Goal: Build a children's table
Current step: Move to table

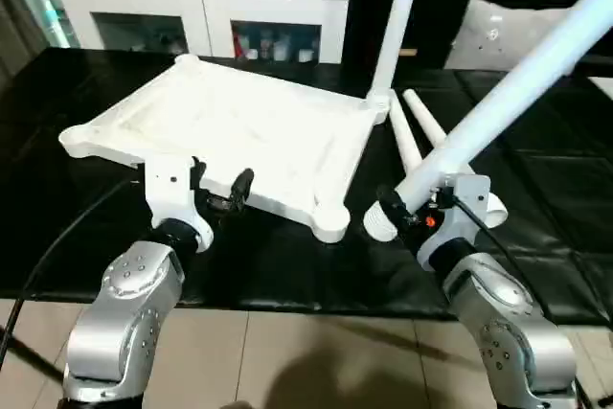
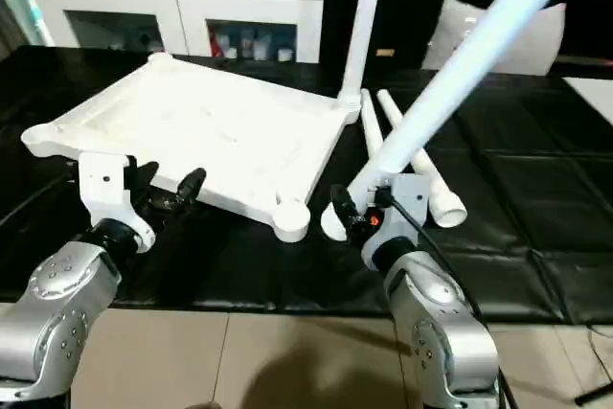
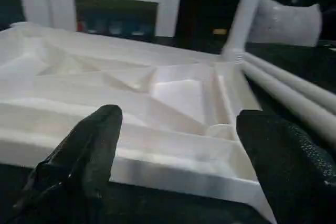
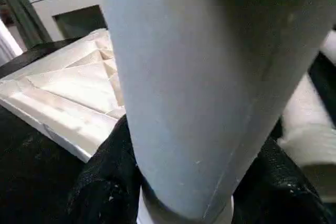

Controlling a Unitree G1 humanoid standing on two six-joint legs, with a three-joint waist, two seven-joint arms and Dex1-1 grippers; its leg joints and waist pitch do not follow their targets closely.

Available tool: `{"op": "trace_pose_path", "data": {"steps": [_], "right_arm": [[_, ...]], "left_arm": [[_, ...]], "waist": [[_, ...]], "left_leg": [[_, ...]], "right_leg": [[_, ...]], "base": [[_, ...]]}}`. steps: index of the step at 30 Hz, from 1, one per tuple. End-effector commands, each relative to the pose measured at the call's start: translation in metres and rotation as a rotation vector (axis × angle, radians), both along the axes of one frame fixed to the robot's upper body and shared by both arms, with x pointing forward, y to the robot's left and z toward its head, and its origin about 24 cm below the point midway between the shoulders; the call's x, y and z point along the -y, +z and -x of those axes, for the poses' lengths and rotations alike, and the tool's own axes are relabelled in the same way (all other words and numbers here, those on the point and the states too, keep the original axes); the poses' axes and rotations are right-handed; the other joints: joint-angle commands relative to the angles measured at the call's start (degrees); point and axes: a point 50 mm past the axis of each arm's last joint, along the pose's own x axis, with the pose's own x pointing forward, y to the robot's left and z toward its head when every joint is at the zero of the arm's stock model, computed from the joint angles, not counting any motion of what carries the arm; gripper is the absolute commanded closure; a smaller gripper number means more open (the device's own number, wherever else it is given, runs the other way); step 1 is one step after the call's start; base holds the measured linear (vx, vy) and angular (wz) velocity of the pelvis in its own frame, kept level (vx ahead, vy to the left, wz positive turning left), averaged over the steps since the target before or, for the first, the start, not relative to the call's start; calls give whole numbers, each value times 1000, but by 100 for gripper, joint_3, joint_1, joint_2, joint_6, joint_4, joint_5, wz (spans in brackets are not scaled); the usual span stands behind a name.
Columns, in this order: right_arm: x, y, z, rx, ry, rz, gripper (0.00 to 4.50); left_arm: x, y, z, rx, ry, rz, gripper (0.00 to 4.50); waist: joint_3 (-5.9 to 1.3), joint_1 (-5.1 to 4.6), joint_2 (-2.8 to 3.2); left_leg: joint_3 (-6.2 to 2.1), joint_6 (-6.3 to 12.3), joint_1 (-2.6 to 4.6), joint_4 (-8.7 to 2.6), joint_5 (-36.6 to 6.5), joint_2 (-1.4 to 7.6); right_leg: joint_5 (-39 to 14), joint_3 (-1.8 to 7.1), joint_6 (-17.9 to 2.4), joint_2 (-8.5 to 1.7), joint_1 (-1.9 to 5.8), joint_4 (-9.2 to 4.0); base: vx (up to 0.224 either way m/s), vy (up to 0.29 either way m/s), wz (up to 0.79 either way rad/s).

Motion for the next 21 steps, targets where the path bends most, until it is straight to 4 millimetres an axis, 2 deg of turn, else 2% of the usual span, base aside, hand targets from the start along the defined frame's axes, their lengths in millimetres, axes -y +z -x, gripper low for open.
{"op": "trace_pose_path", "data": {"steps": [1, 2, 4, 5, 6, 7, 8, 9, 10, 11, 12, 13, 14, 15, 16, 17, 18, 19, 20, 21], "right_arm": [[5, 6, 0, 29, -22, 9, 261], [5, 6, 0, 28, -22, 10, 261], [5, 5, 0, 25, -21, 14, 261], [5, 5, -1, 21, -20, 11, 261], [5, 5, -1, 21, -20, 11, 261], [5, 4, -1, 16, -17, 5, 261], [4, 4, 0, 13, -14, 3, 261], [4, 4, 0, 12, -12, 3, 261], [4, 4, 0, 11, -9, 1, 261], [3, 3, 0, 8, -3, -3, 261], [3, 3, 0, 8, -2, -3, 261], [2, 3, 0, 4, 4, -7, 261], [1, 2, 0, 1, 10, -10, 261], [0, 1, 0, 0, 12, -10, 261], [-1, 1, -1, -2, 17, -10, 261], [-2, 1, -1, -4, 25, -15, 261], [-3, 1, -2, -5, 30, -18, 261], [-4, 1, -2, -6, 39, -20, 261], [-6, 1, -3, -4, 60, -18, 261], [-7, 1, -4, -4, 71, -13, 261]], "left_arm": [[2, 2, 1, 4, -13, -2, 53], [2, 2, 1, 4, -13, -3, 53], [3, 3, 1, 7, -15, -3, 53], [3, 3, 1, 8, -18, -2, 53], [3, 3, 1, 8, -18, -2, 53], [4, 2, 1, 7, -19, 3, 53], [4, 2, 1, 4, -18, 6, 53], [4, 2, 1, 3, -17, 7, 53], [4, 2, 2, 2, -17, 2, 53], [4, 1, 2, 2, -16, -6, 53], [4, 1, 2, 3, -16, -6, 53], [3, 2, 3, 8, -12, 7, 53], [2, 3, 4, 11, -2, 15, 53], [1, 3, 4, 11, 1, 16, 53], [0, 4, 4, 11, 7, 17, 53], [-1, 4, 5, 11, 7, 12, 53], [-1, 4, 6, 11, 7, 9, 53], [-2, 4, 7, 8, 3, 10, 53], [-3, 5, 9, 15, -2, 6, 53], [-4, 5, 9, 21, -2, 2, 53]], "waist": [[-188, -102, 42], [-185, -122, 43], [-159, -201, 31], [-108, -283, 97], [-108, -283, 97], [-126, -50, 256], [-94, 85, 183], [-226, 53, -133], [-229, 54, -307], [-55, -60, -186], [-113, -23, -148], [-257, 123, -88], [-305, 53, -48], [-270, -21, -36], [-269, -27, 50], [-218, -78, 47], [-187, -98, -3], [-182, -108, -40], [-179, -107, -61], [-175, -108, -70]], "left_leg": [[-320, -755, 235, -750, -3802, 344], [-327, -752, 242, -736, -3811, 340], [-342, -709, 265, -699, -3879, 318], [-372, -694, 241, -815, -4264, 358], [-372, -694, 241, -815, -4264, 358], [-250, -800, -336, -1507, -5084, 617], [-118, -594, -413, -1580, -5069, 635], [2, -360, 24, -1104, -3968, 480], [-47, -535, 395, -381, -2962, 252], [-454, -271, 365, 754, -615, -61], [-602, -258, 10, 674, -395, -87], [-573, -507, 99, -160, -1004, 208], [-522, -488, 315, -383, -1544, 305], [-546, -466, 221, -470, -1585, 351], [-539, -469, 174, -530, -1620, 361], [-534, -466, 77, -599, -1900, 380], [-514, -487, 77, -609, -2381, 366], [-473, -517, 121, -567, -2575, 329], [-468, -510, 114, -562, -2556, 318], [-459, -490, 75, -568, -2452, 316]], "right_leg": [[-3359, 35, -47, -201, 14, -504], [-3464, 19, -29, -205, 10, -526], [-3813, -67, 54, -191, 2, -614], [-3813, -290, 113, -80, 96, -630], [-3813, -290, 113, -80, 96, -630], [-1619, -306, -184, 70, 694, 740], [-1093, -256, -142, 109, 637, 861], [-2405, 225, 110, -71, 315, 580], [-4401, 360, 329, -305, -173, -146], [-7161, 654, 104, -865, -561, -957], [-6897, 756, 7, -885, -91, -752], [-4173, 369, -373, -423, 166, -196], [-2457, 210, -578, -64, 0, -30], [-1730, 195, -739, -52, 69, 33], [-1270, 186, -889, -80, 137, 37], [-1152, 167, -975, -130, 207, -30], [-1829, 155, -889, -173, 198, -113], [-2384, 190, -771, -217, 130, -205], [-2570, 199, -714, -233, 127, -232], [-2814, 211, -608, -256, 133, -264]], "base": [[0, 0, 0], [0, 0, 0], [-58, -26, -4], [-64, -22, -4], [-103, -26, -2], [-103, -26, -2], [-86, -63, 15], [0, 0, 0], [43, -135, 16], [88, -103, -14], [88, -103, -14], [67, -10, -15], [-1, -15, 20], [-1, -15, 20], [-64, -20, 19], [0, 0, 0], [0, 0, 0], [0, 0, 0], [0, 0, 0], [0, 0, 0]]}}
